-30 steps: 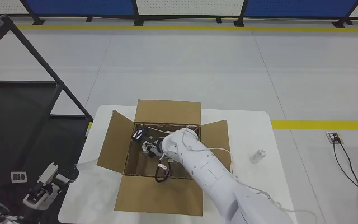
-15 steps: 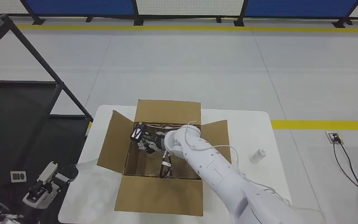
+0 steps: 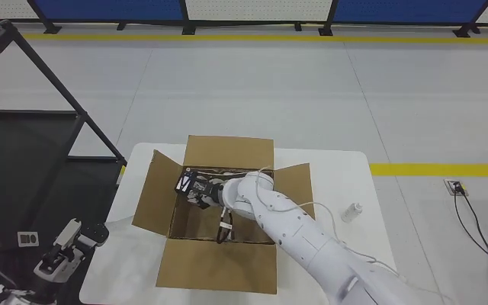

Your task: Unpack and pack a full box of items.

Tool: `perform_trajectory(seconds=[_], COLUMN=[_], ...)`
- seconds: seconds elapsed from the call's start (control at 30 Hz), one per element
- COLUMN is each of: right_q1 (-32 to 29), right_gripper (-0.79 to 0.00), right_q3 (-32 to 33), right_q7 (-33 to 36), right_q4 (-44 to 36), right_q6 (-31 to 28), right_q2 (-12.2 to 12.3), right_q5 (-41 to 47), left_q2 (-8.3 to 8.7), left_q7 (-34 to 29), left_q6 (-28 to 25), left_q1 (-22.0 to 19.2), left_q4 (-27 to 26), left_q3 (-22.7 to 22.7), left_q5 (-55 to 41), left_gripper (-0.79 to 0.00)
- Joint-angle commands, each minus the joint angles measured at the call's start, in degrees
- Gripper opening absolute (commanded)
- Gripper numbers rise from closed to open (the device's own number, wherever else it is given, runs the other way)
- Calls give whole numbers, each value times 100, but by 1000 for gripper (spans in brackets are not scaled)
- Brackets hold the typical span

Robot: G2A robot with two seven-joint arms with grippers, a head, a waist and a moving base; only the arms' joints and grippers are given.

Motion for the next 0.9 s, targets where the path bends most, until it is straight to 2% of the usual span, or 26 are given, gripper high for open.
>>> perform_trajectory(seconds=[0.0, 0.2, 0.33, 0.5, 0.6, 0.73, 0.83, 0.87], right_q1=[-1, -1, -73, -189, -461, -1228, -2262, -2786], right_gripper=[-785, -785, -785, -785, -785, -785, -785, -785], right_q3=[0, 0, 124, 516, 901, 1682, 2463, 2820], right_q7=[1, 1, -129, -267, -229, 204, 766, 1026], right_q4=[-4, -4, -295, -844, -1465, -2957, -4633, -5398], right_q6=[1, 1, 62, -33, -196, -284, -299, -318], right_q2=[0, 0, 69, 327, 602, 1069, 1430, 1563], right_q5=[0, 0, -153, -342, -549, -988, -1372, -1509], left_q2=[1, 3, 3, 6, 12, 24, 35, 40], left_q7=[-5, 35, 44, 12, -20, -88, -142, -176], left_q6=[-6, -41, -33, -19, 7, 61, 105, 121], left_q1=[-6, 19, 56, 63, 35, -29, -94, -122], left_q4=[-20, -8, 57, 58, 15, -36, -67, -90], left_q3=[29, -29, -104, -69, -13, 87, 186, 236], left_q5=[19, -27, -126, -96, -47, 52, 141, 185], left_gripper=[0, 0, 0, 0, 0, 0, 0, 0])
